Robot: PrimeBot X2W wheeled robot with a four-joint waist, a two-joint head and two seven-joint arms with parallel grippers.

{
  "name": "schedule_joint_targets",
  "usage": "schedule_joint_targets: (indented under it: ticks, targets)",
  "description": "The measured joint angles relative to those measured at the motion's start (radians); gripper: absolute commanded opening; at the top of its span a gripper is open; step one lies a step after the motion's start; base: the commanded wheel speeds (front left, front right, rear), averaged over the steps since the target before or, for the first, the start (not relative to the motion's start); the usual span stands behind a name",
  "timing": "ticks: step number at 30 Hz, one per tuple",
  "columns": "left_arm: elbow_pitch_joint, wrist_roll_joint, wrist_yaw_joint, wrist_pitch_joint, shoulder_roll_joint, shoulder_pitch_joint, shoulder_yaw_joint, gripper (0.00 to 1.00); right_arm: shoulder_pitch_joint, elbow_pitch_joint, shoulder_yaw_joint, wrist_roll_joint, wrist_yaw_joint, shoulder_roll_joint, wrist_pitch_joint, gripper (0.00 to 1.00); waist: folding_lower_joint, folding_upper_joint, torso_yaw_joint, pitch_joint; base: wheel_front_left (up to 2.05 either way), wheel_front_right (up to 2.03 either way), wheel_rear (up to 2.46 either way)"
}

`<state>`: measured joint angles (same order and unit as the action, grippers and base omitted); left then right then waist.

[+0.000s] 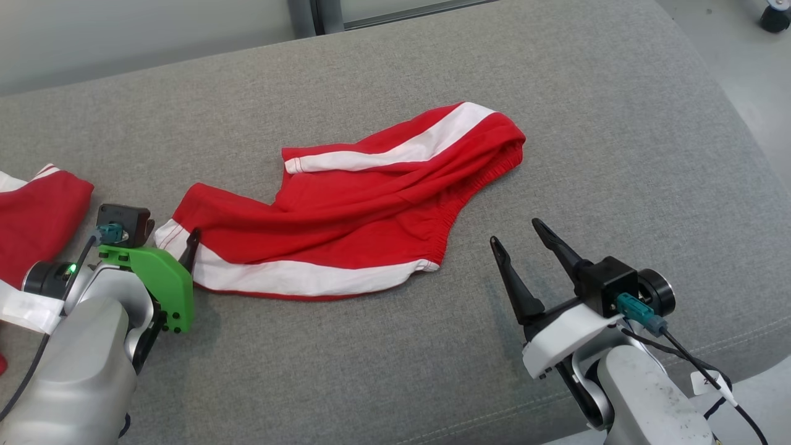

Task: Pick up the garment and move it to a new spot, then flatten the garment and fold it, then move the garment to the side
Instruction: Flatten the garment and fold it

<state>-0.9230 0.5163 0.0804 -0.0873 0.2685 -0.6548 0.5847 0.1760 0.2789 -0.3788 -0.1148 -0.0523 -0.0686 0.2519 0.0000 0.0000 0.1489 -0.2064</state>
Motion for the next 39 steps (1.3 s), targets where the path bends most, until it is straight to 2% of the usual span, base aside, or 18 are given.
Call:
schedule_joint_targets:
  ticks: [2, 4, 6, 9, 10, 11, 12, 19, 24, 29, 39]
  targets:
    - [-0.001, 0.000, 0.007, 0.005, 0.001, -0.001, 0.001, 1.00, 0.000, 0.000, 0.001, 0.000, 0.000, 0.000, 0.000, 1.00, 0.0000, 0.0000, -0.003, -0.001, 0.00, 0.00, 0.00]
    - [-0.002, 0.000, 0.011, 0.016, 0.000, -0.002, 0.003, 0.83, 0.000, 0.000, 0.002, 0.000, 0.000, 0.000, 0.000, 1.00, 0.0000, 0.0000, -0.006, -0.001, 0.00, 0.00, 0.00]
    - [-0.002, 0.000, 0.018, 0.028, 0.000, -0.002, 0.010, 0.59, 0.000, 0.000, 0.003, 0.000, 0.000, 0.001, 0.000, 1.00, 0.0000, 0.0000, -0.009, -0.001, 0.00, 0.00, 0.00]
    - [-0.003, 0.001, 0.025, 0.044, -0.002, -0.003, 0.024, 0.45, 0.000, -0.001, 0.006, 0.000, 0.000, 0.001, 0.000, 1.00, 0.0000, 0.0000, -0.017, -0.002, 0.00, 0.00, 0.00]
    - [-0.004, 0.002, 0.025, 0.044, -0.002, -0.003, 0.026, 0.36, 0.000, 0.000, 0.004, 0.000, 0.000, 0.001, 0.000, 1.00, 0.0000, 0.0000, -0.019, -0.002, 0.00, 0.00, 0.00]
    - [-0.004, 0.002, 0.026, 0.046, -0.002, -0.003, 0.027, 0.16, 0.001, 0.000, 0.002, 0.000, 0.000, 0.002, 0.000, 1.00, 0.0000, 0.0000, -0.020, -0.002, 0.00, 0.00, 0.00]
    - [-0.004, 0.004, 0.026, 0.048, -0.002, -0.003, 0.027, 0.00, 0.001, 0.000, 0.000, 0.000, 0.000, 0.002, 0.000, 1.00, 0.0000, 0.0000, -0.021, -0.002, 0.00, 0.00, 0.00]
    - [0.007, 0.020, 0.034, 0.028, -0.005, -0.003, 0.026, 0.00, 0.002, 0.000, -0.001, 0.000, -0.001, 0.002, 0.000, 1.00, 0.0000, 0.0000, -0.020, -0.003, 0.00, 0.00, 0.00]
    - [0.031, 0.058, 0.034, -0.020, -0.004, -0.006, -0.025, 0.00, 0.001, 0.012, -0.030, 0.000, -0.024, 0.002, 0.000, 1.00, 0.0000, 0.0000, -0.020, 0.000, 0.00, 0.00, 0.00]
    - [0.057, 0.141, 0.035, -0.061, -0.017, -0.005, -0.086, 0.00, -0.004, 0.035, -0.069, 0.003, -0.043, -0.009, 0.000, 1.00, 0.0000, 0.0000, -0.033, 0.003, 0.00, 0.00, 0.00]
    - [0.122, 0.209, 0.035, -0.125, -0.059, 0.050, -0.132, 0.00, -0.001, 0.070, -0.154, 0.017, -0.062, -0.004, 0.000, 1.00, 0.0000, 0.0000, -0.075, -0.003, 0.00, 0.00, 0.00]
